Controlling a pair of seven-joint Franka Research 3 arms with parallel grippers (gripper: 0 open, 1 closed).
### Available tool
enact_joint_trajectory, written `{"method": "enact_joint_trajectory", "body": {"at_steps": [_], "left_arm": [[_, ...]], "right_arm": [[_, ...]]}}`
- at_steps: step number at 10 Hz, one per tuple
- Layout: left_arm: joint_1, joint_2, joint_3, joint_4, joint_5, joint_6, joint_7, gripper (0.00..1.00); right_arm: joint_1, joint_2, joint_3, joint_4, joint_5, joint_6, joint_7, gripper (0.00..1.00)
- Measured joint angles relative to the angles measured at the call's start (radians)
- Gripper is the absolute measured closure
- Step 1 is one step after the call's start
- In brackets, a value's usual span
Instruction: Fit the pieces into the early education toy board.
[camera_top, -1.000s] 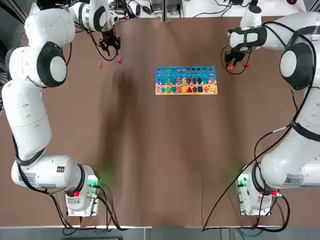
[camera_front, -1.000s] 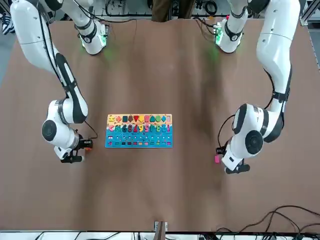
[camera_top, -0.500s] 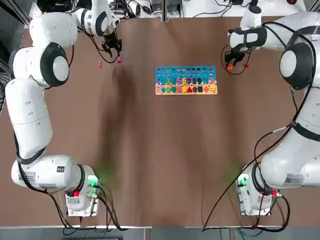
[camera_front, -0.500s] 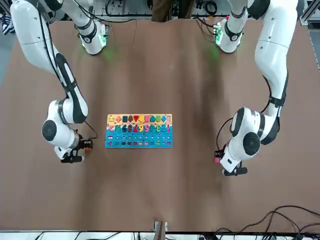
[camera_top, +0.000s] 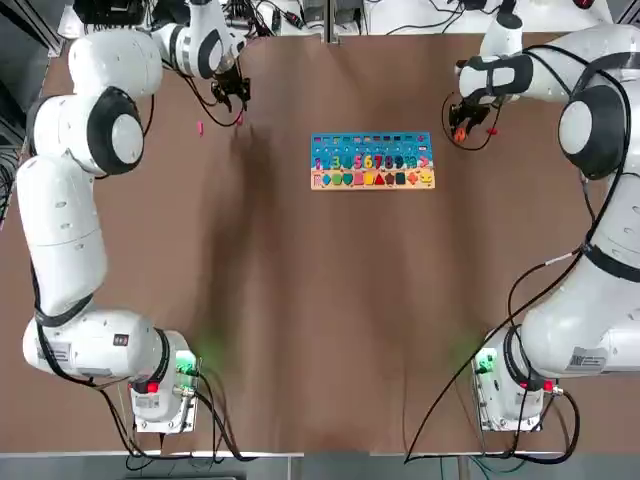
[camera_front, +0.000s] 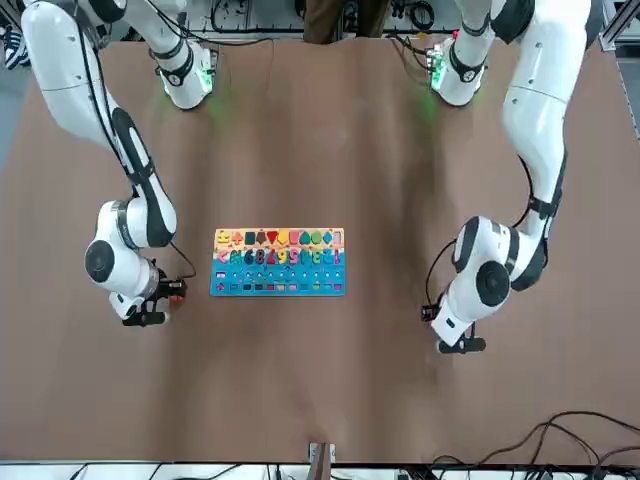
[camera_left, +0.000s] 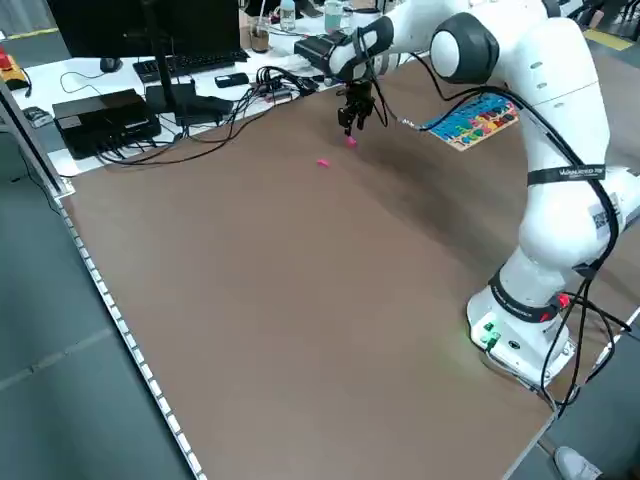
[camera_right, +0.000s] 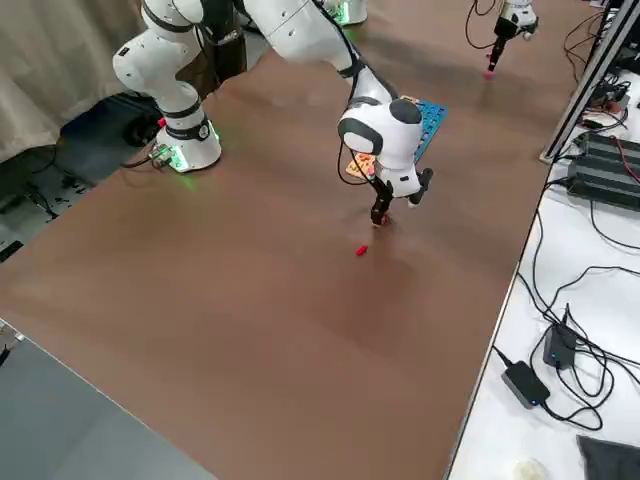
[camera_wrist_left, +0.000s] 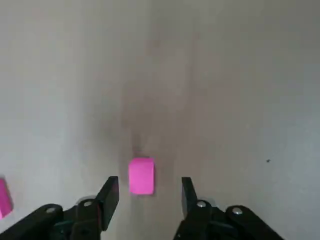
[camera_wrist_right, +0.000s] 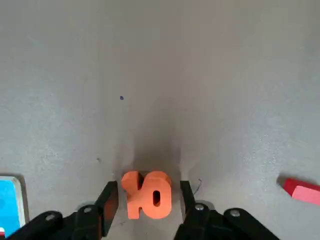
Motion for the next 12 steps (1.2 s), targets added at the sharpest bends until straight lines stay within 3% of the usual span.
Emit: {"method": "enact_joint_trajectory", "body": {"at_steps": [7,12], "left_arm": [[-0.008,0.004,0.000,-0.042,0.001,0.004,0.002,0.44],[0.006,0.004,0.000,-0.049,0.001,0.004,0.003,0.44]], "right_arm": [[0.000,0.001,0.000,0.000,0.000,0.000,-0.002,0.48],[0.002,0.000,0.001,0.000,0.000,0.000,-0.006,0.58]]}}
